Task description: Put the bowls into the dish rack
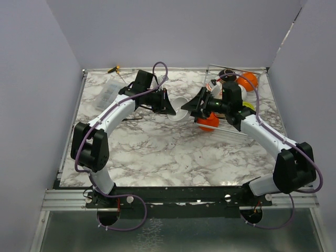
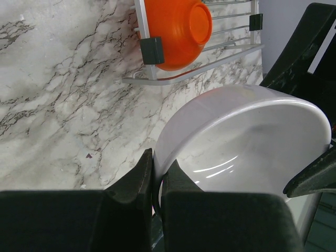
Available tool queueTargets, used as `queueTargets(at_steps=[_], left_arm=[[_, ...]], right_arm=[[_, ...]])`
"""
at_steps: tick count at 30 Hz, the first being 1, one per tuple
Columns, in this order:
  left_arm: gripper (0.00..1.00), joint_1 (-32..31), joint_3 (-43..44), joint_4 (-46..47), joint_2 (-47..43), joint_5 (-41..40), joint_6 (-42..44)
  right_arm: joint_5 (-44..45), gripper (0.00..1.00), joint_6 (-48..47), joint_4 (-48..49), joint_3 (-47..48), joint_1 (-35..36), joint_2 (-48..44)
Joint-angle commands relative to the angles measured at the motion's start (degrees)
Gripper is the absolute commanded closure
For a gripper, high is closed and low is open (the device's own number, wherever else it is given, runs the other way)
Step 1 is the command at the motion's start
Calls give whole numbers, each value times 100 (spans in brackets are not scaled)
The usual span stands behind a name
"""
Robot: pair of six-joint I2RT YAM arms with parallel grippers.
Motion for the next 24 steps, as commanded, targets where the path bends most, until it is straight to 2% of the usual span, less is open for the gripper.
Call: queueTargets(at_steps=[1,2,5,7,8,11,14,18,24], left_arm=[[100,-39,122,18,26,-220,68],[100,-41,116,18,25,-240,68],[83,-37,92,18,-6,-346,62],[67,-37,74,18,-38,-456,61],[60,-44,65,18,-62,-523,66],[34,-37,55,18,-169,-846,85],[19,-36,33,18,-339,-1383,103],[13,26,-108,88,-627,-2047,17],[11,311,-595,302,-1248,-2634,-79]], right_arm=[[-337,38,277,391,242,34,46],[-271,41,288,393,255,37,16],[-39,51,238,273,329,33,-63],[294,56,29,-122,483,35,-116],[461,57,-47,-300,531,29,-156],[1102,58,-205,-738,661,24,-303],[1950,58,-793,-1641,1035,13,-300],[3302,59,-1653,-3149,1700,-84,-145],[4877,59,-2421,-4406,2262,-245,-141]])
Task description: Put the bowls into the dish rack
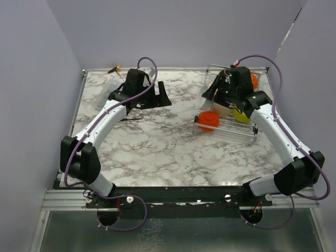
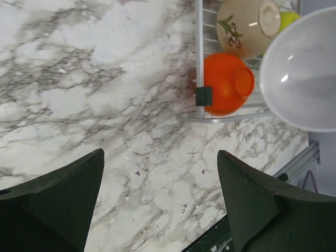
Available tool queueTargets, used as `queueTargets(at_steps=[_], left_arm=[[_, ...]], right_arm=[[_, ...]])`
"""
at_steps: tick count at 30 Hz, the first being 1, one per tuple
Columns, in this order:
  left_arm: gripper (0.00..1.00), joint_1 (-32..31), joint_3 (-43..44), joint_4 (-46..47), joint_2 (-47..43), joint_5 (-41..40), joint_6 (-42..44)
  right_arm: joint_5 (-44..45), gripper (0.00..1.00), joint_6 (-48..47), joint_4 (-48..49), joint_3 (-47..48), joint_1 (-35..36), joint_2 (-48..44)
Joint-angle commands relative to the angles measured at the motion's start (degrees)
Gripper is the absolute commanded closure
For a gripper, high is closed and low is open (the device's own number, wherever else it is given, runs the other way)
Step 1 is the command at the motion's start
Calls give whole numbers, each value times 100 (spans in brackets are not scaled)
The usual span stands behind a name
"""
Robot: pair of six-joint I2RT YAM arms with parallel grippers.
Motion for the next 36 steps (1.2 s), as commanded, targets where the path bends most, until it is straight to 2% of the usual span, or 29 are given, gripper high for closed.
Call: queueTargets(at_steps=[1,5,9,13,20,29,36], left_arm=[[12,324,-361,35,-551,-834,-7],[12,558,-600,35,-742,-746,-48],[12,629,-746,30,-814,-666,-60],[12,659,-789,-15,-849,-641,-42],[12,797,-852,-335,-917,-1142,-73],[12,1057,-1163,-417,-1117,-1096,5],[12,1091,-1188,-449,-1116,-1114,40]], right_arm=[[1863,59,-922,-1313,311,-162,-92],[2773,59,-1128,-1876,287,-165,-130],[3213,59,-1202,-2357,280,-163,-55],[3400,59,-1244,-2634,307,-165,130],[3677,59,-1446,-3161,589,-165,863],[4030,58,-1862,-3472,1015,-165,1573],[4232,58,-1803,-3612,972,-163,1804]])
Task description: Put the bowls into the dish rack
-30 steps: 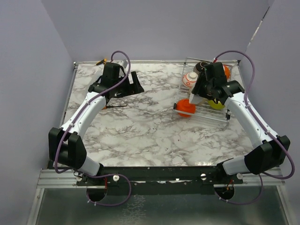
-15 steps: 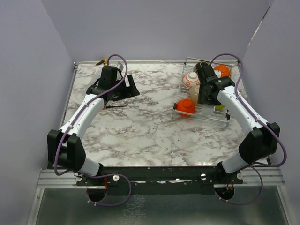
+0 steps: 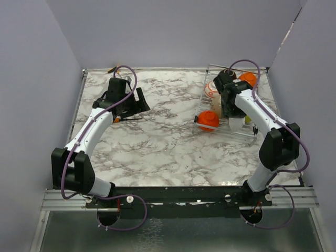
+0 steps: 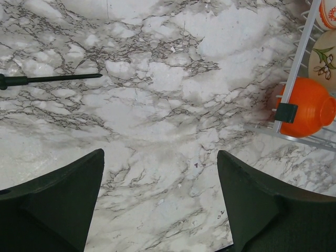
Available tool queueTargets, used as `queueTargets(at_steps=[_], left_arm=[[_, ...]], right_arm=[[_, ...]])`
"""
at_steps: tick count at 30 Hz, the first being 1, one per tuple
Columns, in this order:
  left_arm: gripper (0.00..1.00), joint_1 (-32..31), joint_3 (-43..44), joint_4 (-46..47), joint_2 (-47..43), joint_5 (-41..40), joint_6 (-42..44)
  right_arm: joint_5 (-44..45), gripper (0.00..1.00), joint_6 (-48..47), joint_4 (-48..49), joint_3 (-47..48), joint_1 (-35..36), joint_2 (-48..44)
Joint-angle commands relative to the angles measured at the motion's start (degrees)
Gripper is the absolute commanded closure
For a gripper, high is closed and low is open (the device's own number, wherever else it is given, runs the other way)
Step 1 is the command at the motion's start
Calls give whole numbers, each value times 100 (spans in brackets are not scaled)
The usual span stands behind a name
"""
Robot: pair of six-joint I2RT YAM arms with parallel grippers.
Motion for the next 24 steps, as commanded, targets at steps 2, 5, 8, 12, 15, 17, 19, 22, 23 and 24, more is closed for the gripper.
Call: queueTargets(at_steps=[2,5,8,12,15,17,19,22,23,24], left_arm=[[12,40,-59,-58,-184,-120,78],[12,44,-70,-65,-186,-117,96],[12,47,-52,-86,-178,-119,105],[12,43,-9,-121,-198,-134,92],[12,55,41,-149,-255,-173,100],[12,58,79,-183,-252,-201,105],[12,62,88,-198,-239,-204,105],[12,68,95,-199,-213,-200,96],[12,67,104,-198,-212,-183,104],[12,63,117,-198,-208,-178,111]], right_arm=[[423,57,25,-390,60,16,178],[450,57,138,-403,33,16,316],[452,57,194,-300,-9,16,409],[670,53,419,-352,11,16,565],[697,50,481,-350,-30,18,631],[686,48,501,-329,-87,17,669],[673,46,507,-305,-146,16,716],[612,39,504,-235,-217,16,721],[603,37,502,-227,-228,16,724],[575,36,498,-212,-222,16,715]])
